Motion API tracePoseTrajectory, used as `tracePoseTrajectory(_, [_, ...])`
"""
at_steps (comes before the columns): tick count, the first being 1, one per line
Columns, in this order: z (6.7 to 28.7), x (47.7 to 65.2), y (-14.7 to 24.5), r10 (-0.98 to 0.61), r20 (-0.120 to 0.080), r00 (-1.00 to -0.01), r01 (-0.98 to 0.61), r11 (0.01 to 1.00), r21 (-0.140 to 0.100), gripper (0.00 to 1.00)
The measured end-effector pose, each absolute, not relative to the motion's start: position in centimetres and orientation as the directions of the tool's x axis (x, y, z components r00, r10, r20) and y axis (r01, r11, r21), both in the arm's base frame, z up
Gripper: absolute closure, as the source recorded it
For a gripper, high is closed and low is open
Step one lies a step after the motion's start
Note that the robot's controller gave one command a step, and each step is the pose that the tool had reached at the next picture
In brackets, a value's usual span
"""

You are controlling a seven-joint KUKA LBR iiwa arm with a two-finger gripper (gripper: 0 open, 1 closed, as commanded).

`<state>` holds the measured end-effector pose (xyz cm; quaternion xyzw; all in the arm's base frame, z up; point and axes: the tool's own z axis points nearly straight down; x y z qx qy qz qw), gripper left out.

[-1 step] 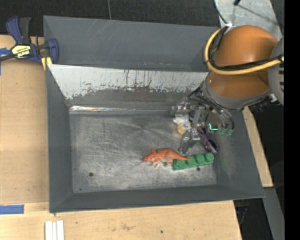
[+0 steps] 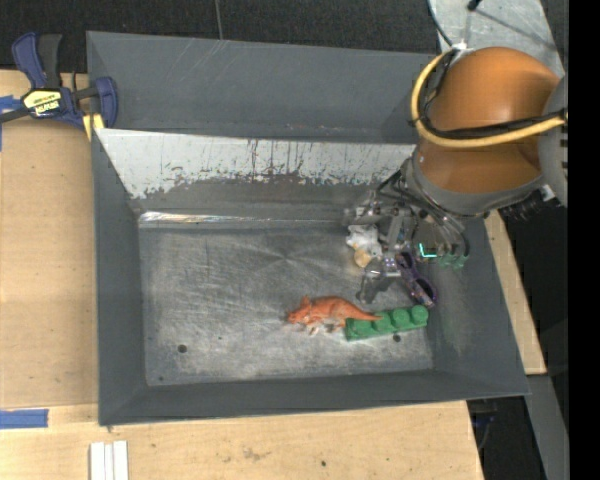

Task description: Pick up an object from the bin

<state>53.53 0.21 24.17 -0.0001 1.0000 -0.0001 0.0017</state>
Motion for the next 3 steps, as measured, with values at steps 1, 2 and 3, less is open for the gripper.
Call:
tracePoseTrajectory(1, [21.0, 53.3, 1.1, -0.064, -0.009, -0.998, -0.064, 0.998, -0.001, 0.00])
tracePoseTrajectory(2, [15.0, 51.7, 1.0, -0.259, -0.007, -0.966, -0.259, 0.966, -0.002, 0.00])
tracePoseTrajectory(3, [11.6, 52.1, 1.3, -0.380, 0.003, -0.925, -0.380, 0.925, 0.001, 0.00])
